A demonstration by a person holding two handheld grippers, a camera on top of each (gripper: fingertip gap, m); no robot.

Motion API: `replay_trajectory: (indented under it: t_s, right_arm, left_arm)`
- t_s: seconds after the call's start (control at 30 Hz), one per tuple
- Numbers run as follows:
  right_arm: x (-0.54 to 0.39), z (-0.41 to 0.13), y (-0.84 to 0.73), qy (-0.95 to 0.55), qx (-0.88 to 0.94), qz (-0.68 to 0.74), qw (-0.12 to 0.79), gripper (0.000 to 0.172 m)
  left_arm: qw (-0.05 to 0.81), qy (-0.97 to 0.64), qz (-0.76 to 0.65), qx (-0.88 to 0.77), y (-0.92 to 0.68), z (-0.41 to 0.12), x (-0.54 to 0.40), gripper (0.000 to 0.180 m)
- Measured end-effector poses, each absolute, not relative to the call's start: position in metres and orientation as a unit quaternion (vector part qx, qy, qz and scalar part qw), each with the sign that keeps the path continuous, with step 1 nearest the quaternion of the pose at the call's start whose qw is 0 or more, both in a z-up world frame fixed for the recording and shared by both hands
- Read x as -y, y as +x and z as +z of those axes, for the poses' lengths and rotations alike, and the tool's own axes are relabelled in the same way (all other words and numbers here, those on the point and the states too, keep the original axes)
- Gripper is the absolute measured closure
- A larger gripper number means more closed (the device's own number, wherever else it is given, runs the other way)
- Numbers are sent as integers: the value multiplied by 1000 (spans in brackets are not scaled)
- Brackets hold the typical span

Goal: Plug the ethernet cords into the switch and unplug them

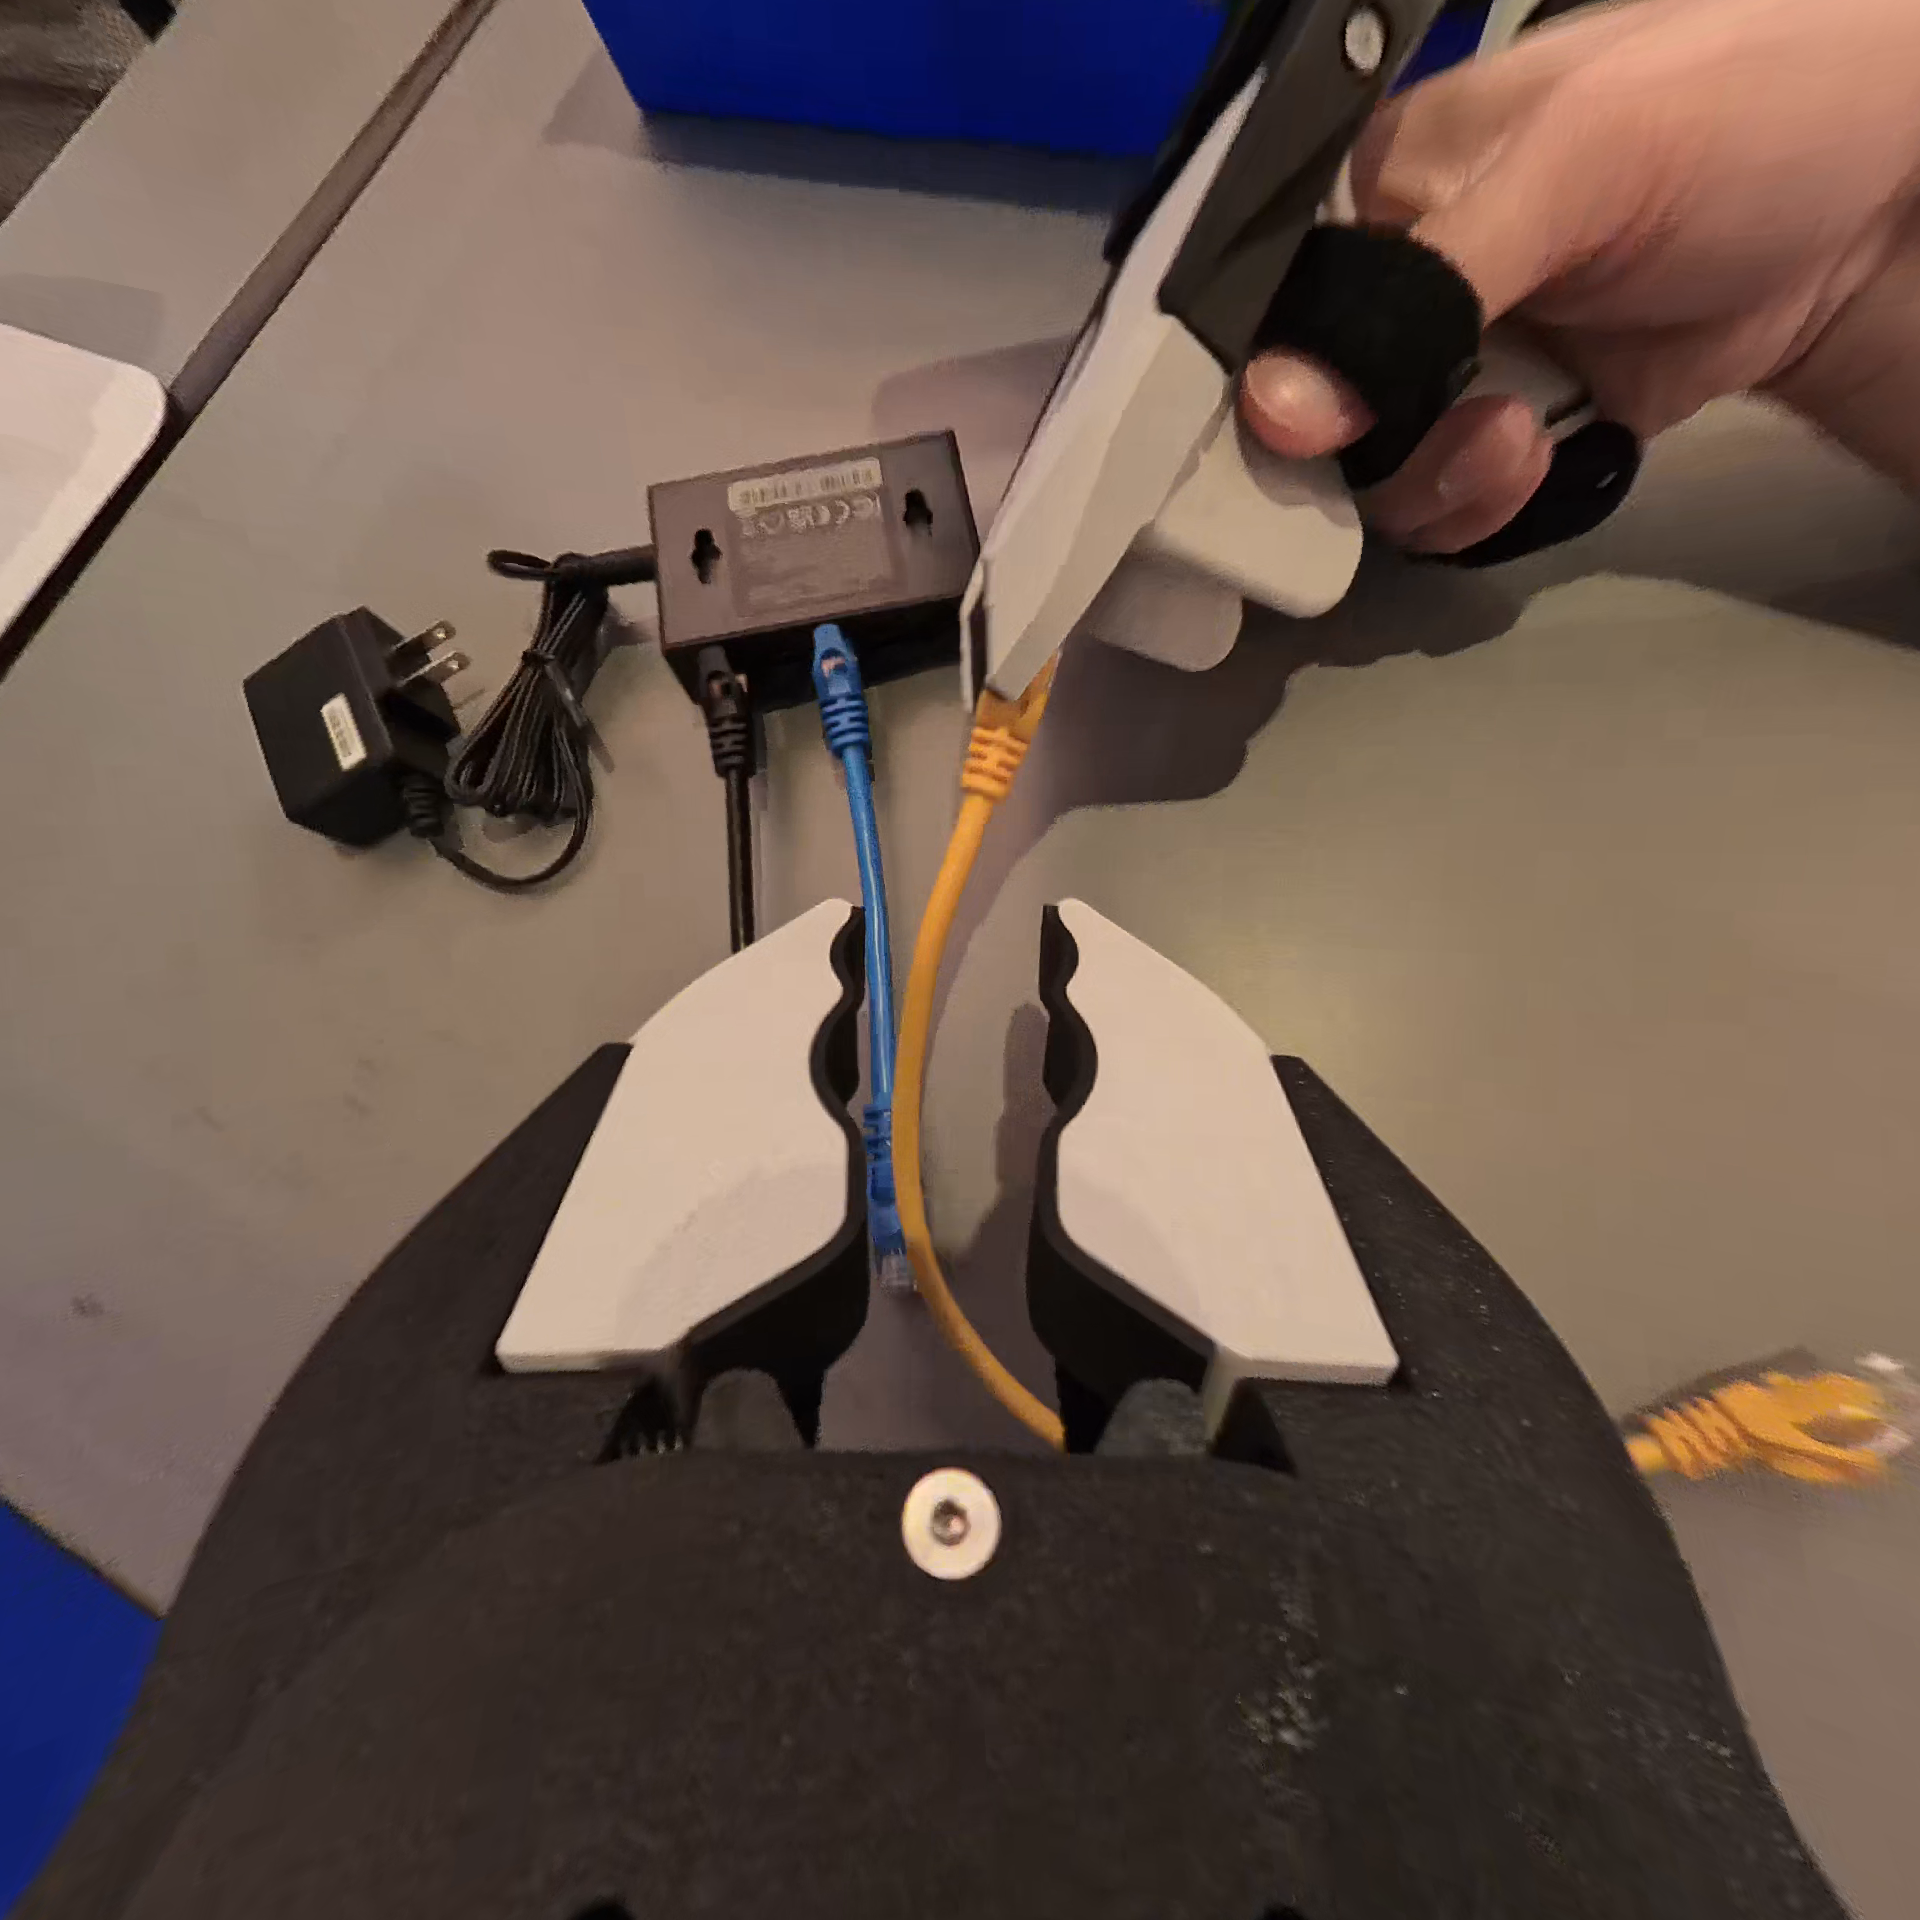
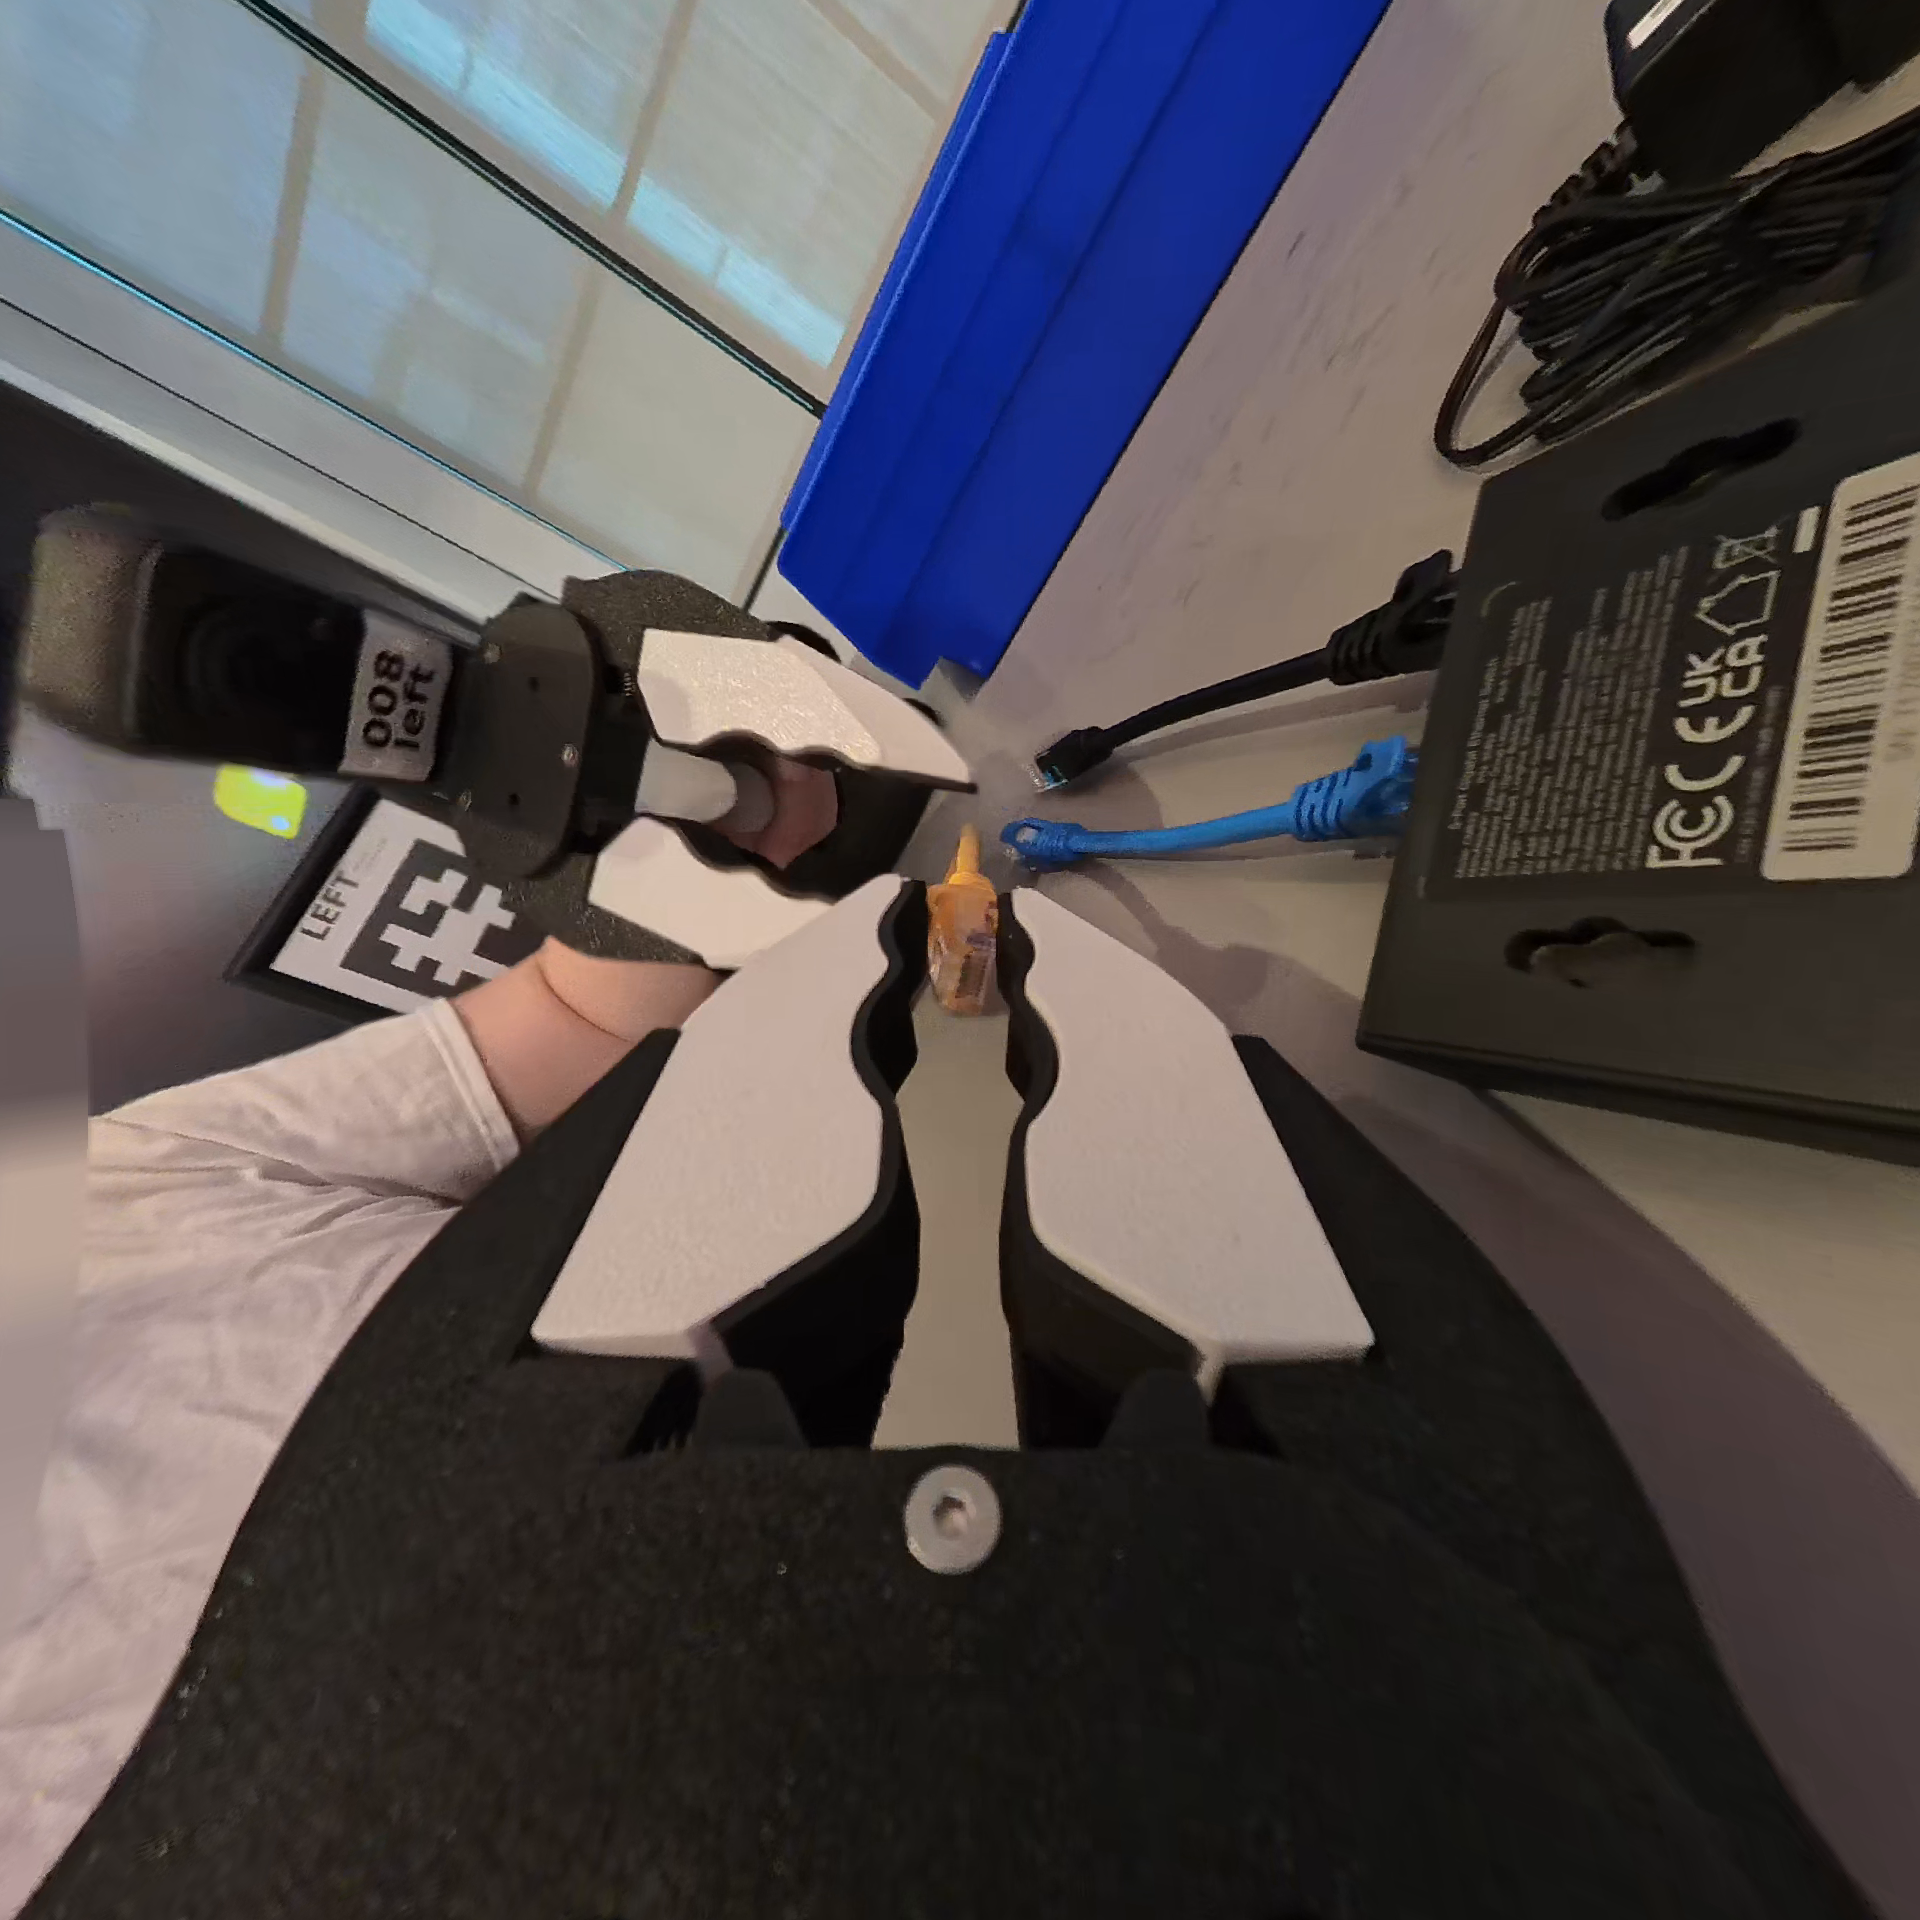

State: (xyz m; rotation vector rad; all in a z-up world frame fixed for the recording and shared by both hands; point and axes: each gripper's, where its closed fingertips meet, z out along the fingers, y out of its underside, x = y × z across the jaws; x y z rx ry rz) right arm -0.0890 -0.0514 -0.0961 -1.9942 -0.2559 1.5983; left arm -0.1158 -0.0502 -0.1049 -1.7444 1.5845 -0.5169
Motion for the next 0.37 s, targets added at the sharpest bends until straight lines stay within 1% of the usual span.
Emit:
replay_trajectory:
  t_s: [0.07, 0.17, 0.3, 0.37]
  right_arm:
    - [52, -93, -87, -737, 94, 607, 282, 159]
    - [55, -83, -85, -716, 93, 632, 282, 160]
    - [62, -66, -83, -688, 107, 658, 288, 160]
    - [66, -55, -84, -669, 114, 677, 284, 160]
  left_arm:
    - [364, -683, -244, -584, -127, -91, 50, 149]
    - [383, -691, -272, -549, -151, -73, 43, 149]
    - [412, -698, -280, -514, -183, -56, 34, 150]
    - [425, -698, -263, -513, -197, -54, 31, 150]
